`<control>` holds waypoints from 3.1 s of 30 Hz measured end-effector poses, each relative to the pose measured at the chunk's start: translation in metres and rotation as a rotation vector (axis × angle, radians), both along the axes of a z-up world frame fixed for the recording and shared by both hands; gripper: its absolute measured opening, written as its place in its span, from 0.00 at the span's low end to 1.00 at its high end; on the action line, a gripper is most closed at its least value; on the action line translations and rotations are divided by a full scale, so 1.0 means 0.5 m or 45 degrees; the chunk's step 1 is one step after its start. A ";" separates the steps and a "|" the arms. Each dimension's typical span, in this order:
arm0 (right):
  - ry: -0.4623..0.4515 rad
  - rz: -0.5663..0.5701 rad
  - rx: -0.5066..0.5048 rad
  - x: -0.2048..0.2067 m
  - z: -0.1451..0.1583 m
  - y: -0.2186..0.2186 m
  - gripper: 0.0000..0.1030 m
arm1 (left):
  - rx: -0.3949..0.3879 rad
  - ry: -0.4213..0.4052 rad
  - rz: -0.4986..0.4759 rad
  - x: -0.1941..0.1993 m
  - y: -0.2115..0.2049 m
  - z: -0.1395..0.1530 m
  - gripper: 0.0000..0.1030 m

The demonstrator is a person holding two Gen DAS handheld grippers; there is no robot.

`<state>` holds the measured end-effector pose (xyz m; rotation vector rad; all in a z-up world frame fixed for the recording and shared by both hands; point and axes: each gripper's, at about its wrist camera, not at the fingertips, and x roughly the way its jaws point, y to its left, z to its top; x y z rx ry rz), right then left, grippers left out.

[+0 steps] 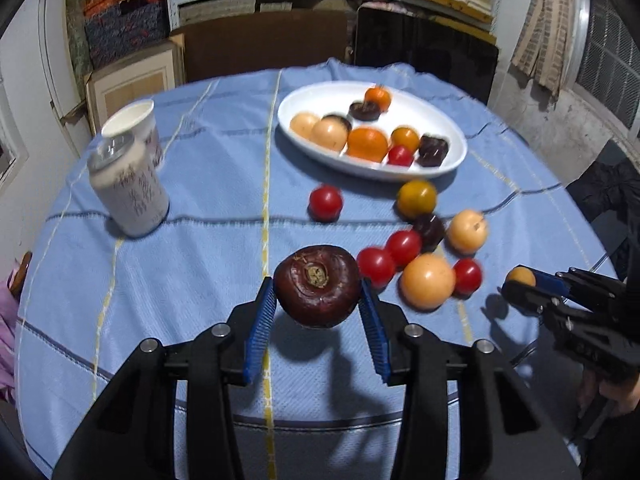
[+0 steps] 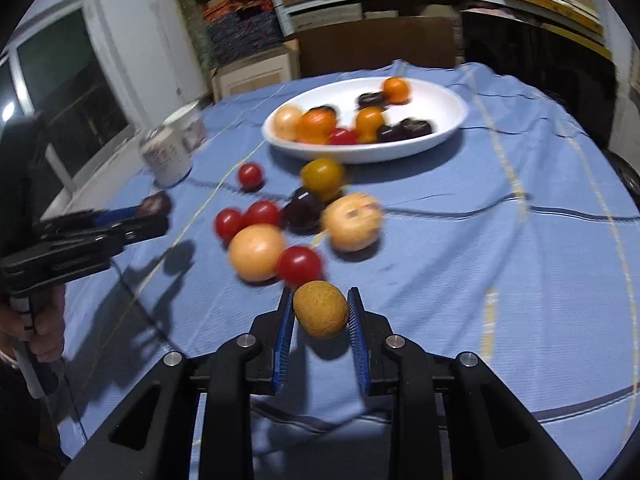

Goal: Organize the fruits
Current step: 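Carry both fruits onto the white plate and open both grippers, then withdraw both open grippers from the plate back over the fruits, then grasp a red tomato with the right gripper while the left grasps the large pale grapefruit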

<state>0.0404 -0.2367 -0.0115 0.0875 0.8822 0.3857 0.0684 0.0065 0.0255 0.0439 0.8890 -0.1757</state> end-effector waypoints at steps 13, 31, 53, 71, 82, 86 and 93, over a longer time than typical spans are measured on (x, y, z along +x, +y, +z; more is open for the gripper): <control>-0.139 -0.023 -0.012 0.159 0.096 0.006 0.26 | -0.028 -0.027 -0.130 0.157 -0.100 0.047 0.40; -0.149 0.004 -0.123 0.349 0.031 0.057 0.49 | -0.033 0.015 0.012 0.426 -0.168 -0.007 0.75; -0.124 -0.088 -0.099 0.107 0.053 -0.027 0.62 | 0.021 -0.097 0.008 0.132 -0.100 0.041 0.82; -0.015 -0.115 -0.055 -0.003 -0.017 -0.005 0.69 | -0.053 -0.022 0.069 -0.012 -0.041 -0.038 0.85; 0.020 0.051 -0.152 0.005 -0.028 0.071 0.69 | -0.024 -0.071 0.078 -0.001 -0.022 -0.056 0.85; 0.038 0.072 -0.252 0.033 -0.045 0.103 0.68 | -0.106 -0.033 0.051 0.002 -0.015 -0.054 0.85; -0.002 0.106 -0.283 0.057 -0.053 0.114 0.30 | -0.100 -0.009 0.051 0.006 -0.020 -0.066 0.85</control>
